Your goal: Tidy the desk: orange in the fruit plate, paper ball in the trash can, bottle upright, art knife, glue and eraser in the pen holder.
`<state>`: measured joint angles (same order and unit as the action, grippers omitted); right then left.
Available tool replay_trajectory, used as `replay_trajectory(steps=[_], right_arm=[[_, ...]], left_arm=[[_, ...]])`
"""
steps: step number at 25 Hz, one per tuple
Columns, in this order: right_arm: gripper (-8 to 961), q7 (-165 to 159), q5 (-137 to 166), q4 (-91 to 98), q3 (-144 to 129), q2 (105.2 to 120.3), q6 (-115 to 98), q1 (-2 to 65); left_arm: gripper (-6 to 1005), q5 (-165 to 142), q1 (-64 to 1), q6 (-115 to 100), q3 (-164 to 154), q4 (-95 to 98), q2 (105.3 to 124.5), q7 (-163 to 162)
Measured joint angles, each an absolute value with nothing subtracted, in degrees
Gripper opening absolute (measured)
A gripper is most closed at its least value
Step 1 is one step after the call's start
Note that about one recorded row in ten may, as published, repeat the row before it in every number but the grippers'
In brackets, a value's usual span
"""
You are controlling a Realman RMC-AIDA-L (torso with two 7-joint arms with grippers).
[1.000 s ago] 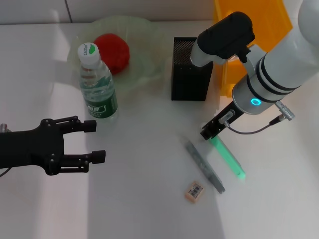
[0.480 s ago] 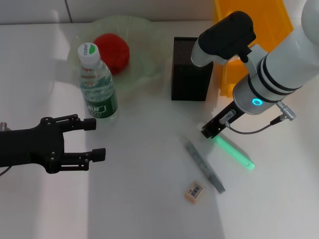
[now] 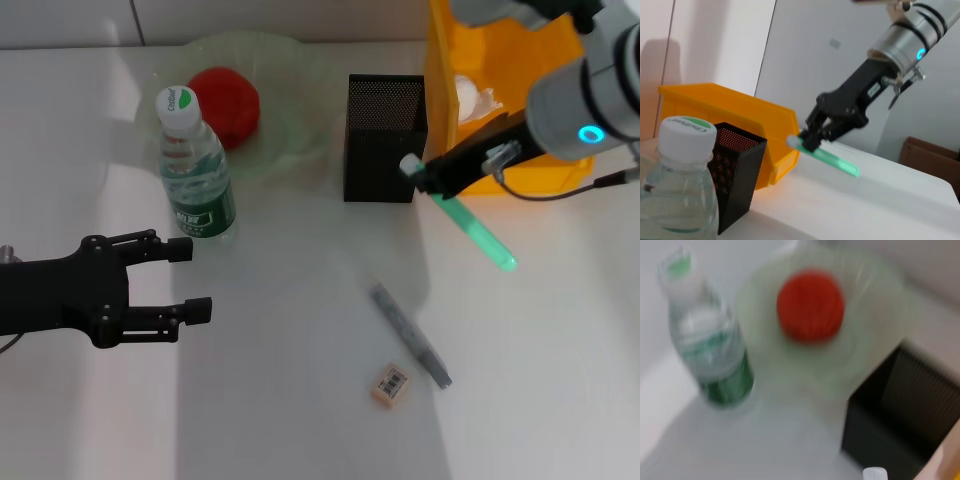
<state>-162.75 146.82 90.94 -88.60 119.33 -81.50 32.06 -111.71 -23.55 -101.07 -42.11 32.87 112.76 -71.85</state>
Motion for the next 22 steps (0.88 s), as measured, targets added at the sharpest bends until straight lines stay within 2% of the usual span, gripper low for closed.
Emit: replay_trajectory(steps=[4, 9, 13, 14, 22], right_arm=[[184, -157.31, 136.99, 102.2, -81.67, 119.51, -75.95, 24.56], [194, -141.35, 115.82, 96.65, -79.76, 119.49, -61.36, 18.66], [201, -126.72, 102.12, 88.31, -80.27, 119.54, -53.52, 17.09], [203, -116.29, 90.54, 80.92, -80.12, 119.52, -51.3, 17.21], [219, -89.05, 63.72, 59.34, -77.11, 119.27, -54.25, 20.35]], left_arm=[[846, -111.7, -23.55, -101.15, -42.1, 32.86, 112.76, -71.94], [846, -111.63, -23.71, -101.14, -42.1, 32.79, 113.0, -71.99], [846, -111.68, -24.0, -101.04, -42.1, 32.78, 113.17, -72.09], [846, -111.69, -24.06, -101.0, -42.1, 32.78, 113.21, -72.3], [846, -111.45, -24.07, -100.76, -42.04, 32.78, 113.21, -72.68]])
